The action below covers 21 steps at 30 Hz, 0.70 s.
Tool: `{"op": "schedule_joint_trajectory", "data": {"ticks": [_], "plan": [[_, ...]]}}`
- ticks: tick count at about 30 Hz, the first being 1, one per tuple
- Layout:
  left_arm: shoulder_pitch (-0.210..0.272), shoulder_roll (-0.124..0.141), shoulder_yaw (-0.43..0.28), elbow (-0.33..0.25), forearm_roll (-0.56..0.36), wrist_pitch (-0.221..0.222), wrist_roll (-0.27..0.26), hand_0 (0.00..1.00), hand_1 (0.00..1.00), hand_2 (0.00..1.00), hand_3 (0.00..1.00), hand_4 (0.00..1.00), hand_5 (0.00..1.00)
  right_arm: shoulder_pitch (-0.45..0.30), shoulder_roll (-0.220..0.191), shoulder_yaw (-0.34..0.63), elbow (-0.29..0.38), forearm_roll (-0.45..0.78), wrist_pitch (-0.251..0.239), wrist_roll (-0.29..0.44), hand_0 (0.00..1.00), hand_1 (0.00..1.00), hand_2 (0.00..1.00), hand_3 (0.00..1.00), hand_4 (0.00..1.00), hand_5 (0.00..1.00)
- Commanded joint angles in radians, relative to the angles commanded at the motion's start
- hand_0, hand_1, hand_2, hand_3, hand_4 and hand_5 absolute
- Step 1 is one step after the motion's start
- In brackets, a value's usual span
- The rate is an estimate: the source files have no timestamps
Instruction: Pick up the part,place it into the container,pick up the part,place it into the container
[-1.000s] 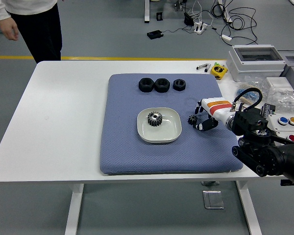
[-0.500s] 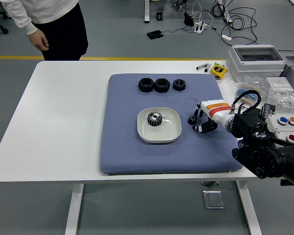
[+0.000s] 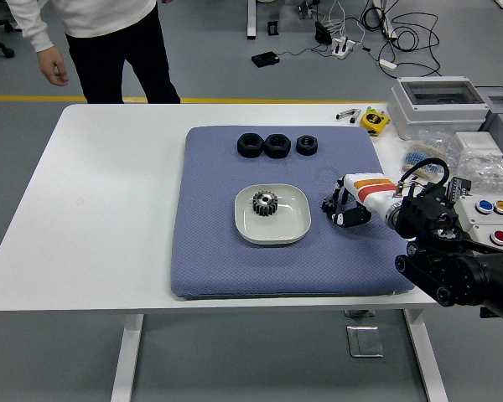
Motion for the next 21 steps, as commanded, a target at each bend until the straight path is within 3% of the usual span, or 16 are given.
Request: {"op": "schedule_joint_trajectory", "data": {"ticks": [12,13,18,19,21], "plan": [[-0.002,-0.001,0.001,-0.001,-0.002,0.000,0.000,0.533,0.563,0.659,0.593,0.586,0.559,-0.008,0.006,-0.011,-0.002,0.059,-0.015,0.004,0.058,0.279,0.491,0.529,0.750,0.402],[-0.002,-0.001,0.001,-0.001,-0.001,0.000,0.000,0.533,0.564,0.659,0.593,0.586,0.560,-0.009,0.006,-0.013,-0.002,0.063,-0.023,0.003,0.010,0.179,0.376,0.504,0.673,0.467],[0.000,-0.001,-0.002,-0.001,0.004,-0.001,0.002,0.533,0.564,0.659,0.593,0.586,0.560,-0.012,0.004,-0.017,0.001,0.060,-0.046,0.002,0.010,0.179,0.376,0.504,0.673,0.467],[0.000,-0.001,-0.002,-0.001,0.006,-0.001,0.002,0.533,0.568,0.659,0.593,0.585,0.559,-0.013,0.003,-0.016,0.002,0.060,-0.052,0.003,0.002,0.102,0.233,0.441,0.699,0.454],[0.001,-0.001,-0.003,-0.001,0.008,-0.001,0.003,0.533,0.568,0.659,0.593,0.585,0.559,-0.013,0.000,-0.017,0.004,0.059,-0.057,0.004,0.002,0.102,0.233,0.441,0.699,0.454]]}}
